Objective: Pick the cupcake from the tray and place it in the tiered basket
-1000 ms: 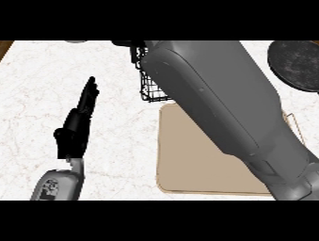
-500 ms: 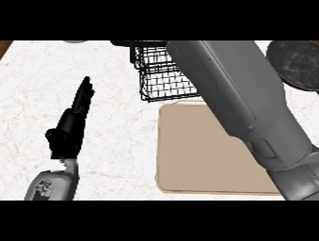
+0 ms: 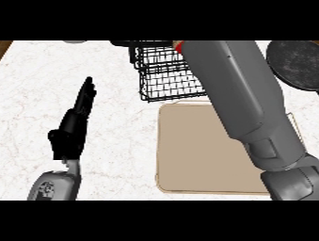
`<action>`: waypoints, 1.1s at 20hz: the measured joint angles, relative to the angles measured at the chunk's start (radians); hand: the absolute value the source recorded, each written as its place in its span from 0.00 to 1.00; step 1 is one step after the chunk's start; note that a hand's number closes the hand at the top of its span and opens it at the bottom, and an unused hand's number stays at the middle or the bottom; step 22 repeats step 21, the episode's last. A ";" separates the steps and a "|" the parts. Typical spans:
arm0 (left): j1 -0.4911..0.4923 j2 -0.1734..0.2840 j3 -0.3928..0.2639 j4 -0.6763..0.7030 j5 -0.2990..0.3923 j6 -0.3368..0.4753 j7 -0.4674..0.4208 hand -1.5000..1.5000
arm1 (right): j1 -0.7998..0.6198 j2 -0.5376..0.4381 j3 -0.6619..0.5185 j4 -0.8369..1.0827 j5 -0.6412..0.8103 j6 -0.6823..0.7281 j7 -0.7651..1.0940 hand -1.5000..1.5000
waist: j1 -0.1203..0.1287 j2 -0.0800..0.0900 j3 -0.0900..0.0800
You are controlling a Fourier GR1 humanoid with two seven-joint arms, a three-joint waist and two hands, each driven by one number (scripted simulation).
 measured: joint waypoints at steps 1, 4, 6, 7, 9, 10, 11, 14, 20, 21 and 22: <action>0.009 0.006 0.007 0.006 0.005 -0.005 -0.014 0.50 | 0.006 0.000 -0.011 -0.020 -0.004 -0.026 -0.003 0.00 | -0.003 -0.001 0.000; 0.017 -0.001 -0.007 -0.007 -0.004 0.009 -0.003 0.50 | 0.026 -0.007 -0.045 -0.063 0.000 -0.121 -0.002 0.00 | -0.006 -0.003 0.000; 0.035 0.004 -0.006 -0.011 -0.006 0.011 -0.012 0.50 | 0.042 -0.038 -0.069 -0.105 0.002 -0.139 0.011 0.00 | -0.012 -0.005 0.000; 0.036 0.006 -0.001 -0.008 -0.006 0.013 -0.012 0.50 | 0.062 -0.047 -0.076 -0.138 0.005 -0.145 0.023 0.00 | -0.019 -0.008 0.000; 0.038 0.008 0.006 -0.010 -0.004 0.014 -0.012 0.50 | 0.098 -0.066 -0.102 -0.202 0.000 -0.156 0.046 0.00 | -0.027 -0.010 0.000; 0.041 0.007 0.006 -0.018 -0.004 0.017 -0.006 0.50 | 0.111 -0.077 -0.116 -0.240 -0.005 -0.154 0.060 0.00 | -0.031 -0.012 0.001; 0.040 0.011 0.012 -0.018 0.000 0.014 -0.004 0.50 | 0.137 -0.083 -0.128 -0.286 -0.013 -0.153 0.070 0.00 | -0.037 -0.014 0.001; 0.045 0.016 0.024 -0.019 0.001 0.021 0.002 0.50 | 0.230 -0.103 -0.172 -0.441 -0.052 -0.145 0.078 0.00 | -0.054 -0.019 0.001; 0.073 0.025 0.034 -0.035 0.006 0.017 -0.001 0.50 | 0.512 -0.155 -0.250 -0.800 -0.191 -0.052 0.065 0.00 | -0.071 -0.022 0.002; 0.074 0.026 0.037 -0.040 0.009 0.017 0.000 0.50 | 0.558 -0.166 -0.271 -0.860 -0.228 -0.026 0.065 0.00 | -0.074 -0.023 0.002; 0.074 0.026 0.037 -0.040 0.009 0.017 0.000 0.50 | 0.558 -0.166 -0.271 -0.860 -0.228 -0.026 0.065 0.00 | -0.074 -0.023 0.002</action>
